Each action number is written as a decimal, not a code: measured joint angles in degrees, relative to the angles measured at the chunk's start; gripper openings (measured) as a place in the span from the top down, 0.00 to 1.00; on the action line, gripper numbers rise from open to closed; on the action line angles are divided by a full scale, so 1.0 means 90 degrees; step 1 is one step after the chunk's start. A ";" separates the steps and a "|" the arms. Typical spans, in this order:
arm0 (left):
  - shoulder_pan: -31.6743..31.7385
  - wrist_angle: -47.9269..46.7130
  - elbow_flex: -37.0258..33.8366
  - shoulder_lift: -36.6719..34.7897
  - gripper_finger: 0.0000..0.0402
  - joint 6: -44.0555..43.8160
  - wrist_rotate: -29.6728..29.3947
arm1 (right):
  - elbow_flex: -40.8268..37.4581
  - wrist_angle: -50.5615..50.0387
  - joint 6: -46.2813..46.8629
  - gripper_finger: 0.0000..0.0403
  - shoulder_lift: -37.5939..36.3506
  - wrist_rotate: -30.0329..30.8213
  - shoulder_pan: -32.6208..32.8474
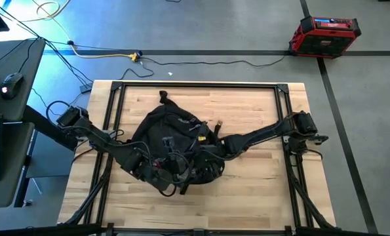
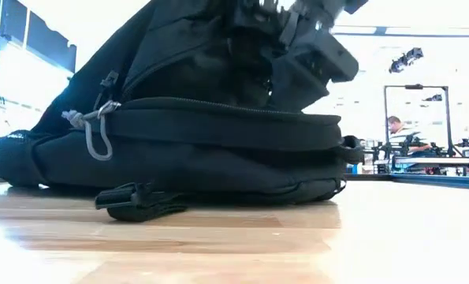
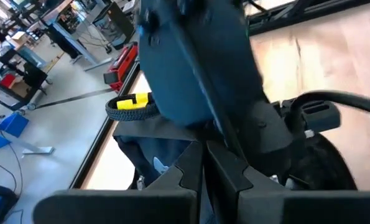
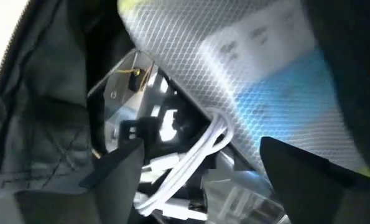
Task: Unpack backpack
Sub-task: Remove the cellphone from the backpack
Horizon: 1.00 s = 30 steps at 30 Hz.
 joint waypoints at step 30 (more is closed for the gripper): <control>-0.0097 -0.0196 0.0005 -0.0007 1.00 -0.0114 -0.0124 | 0.0017 0.1232 -0.1399 0.21 0.1075 0.2078 0.0398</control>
